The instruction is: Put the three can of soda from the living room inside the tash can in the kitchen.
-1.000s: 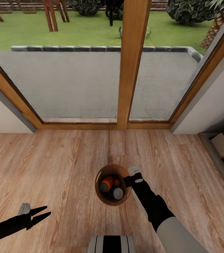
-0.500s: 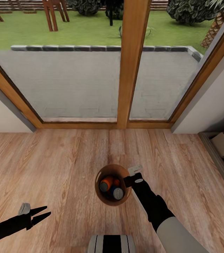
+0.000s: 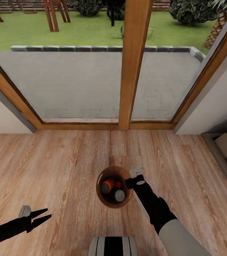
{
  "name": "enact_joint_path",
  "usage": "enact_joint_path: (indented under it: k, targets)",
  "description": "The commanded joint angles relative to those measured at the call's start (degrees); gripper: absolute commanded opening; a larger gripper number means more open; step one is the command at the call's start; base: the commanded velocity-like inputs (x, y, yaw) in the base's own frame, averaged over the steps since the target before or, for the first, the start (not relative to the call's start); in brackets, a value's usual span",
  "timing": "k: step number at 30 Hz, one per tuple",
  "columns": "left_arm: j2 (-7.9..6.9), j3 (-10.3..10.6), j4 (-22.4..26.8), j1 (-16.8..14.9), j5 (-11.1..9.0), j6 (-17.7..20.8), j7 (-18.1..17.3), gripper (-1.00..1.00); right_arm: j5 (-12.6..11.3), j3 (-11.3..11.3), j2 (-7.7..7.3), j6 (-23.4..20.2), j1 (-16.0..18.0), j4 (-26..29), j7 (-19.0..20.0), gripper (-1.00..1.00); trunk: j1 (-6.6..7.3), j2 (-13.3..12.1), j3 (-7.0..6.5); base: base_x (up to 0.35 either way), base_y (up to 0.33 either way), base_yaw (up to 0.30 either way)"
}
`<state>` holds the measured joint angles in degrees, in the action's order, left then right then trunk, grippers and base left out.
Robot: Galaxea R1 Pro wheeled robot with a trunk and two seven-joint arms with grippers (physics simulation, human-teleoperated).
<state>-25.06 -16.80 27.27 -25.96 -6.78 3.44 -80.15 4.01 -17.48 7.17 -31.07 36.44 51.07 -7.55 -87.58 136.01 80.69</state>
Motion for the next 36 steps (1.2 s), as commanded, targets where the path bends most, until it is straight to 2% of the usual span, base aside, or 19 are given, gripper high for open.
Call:
enact_joint_path:
  k: [1, 8, 16, 36]
  targets:
    - [0.01, 0.0, 0.0, 0.0, 0.0, 0.0, 0.0, 1.0, -0.2, 0.0, 0.0, 0.1, 0.0, 0.0, 0.0, -1.0, -0.14, 0.0, 0.02, 0.0, 0.0, 0.0]
    - [0.01, 0.0, 0.0, 0.0, 0.0, 0.0, 0.0, 1.0, -0.2, -0.1, 0.0, 0.1, -0.1, 0.0, 0.0, -1.0, -0.14, 0.0, 0.02, 0.0, 0.0, 0.0]
    - [0.01, 0.0, 0.0, 0.0, 0.0, 0.0, 0.0, 1.0, -0.2, -0.1, 0.02, 0.1, -0.1, 0.0, 0.0, -1.0, -1.9, 3.2, 1.45, 0.0, 0.0, 0.0]
    - [0.01, 0.0, 0.0, 0.0, 0.0, 0.0, 0.0, 1.0, -0.2, -0.1, 0.03, 0.1, -0.1, 0.0, 0.0, -1.0, -1.9, 3.2, 1.45, 0.0, 0.0, 0.0]
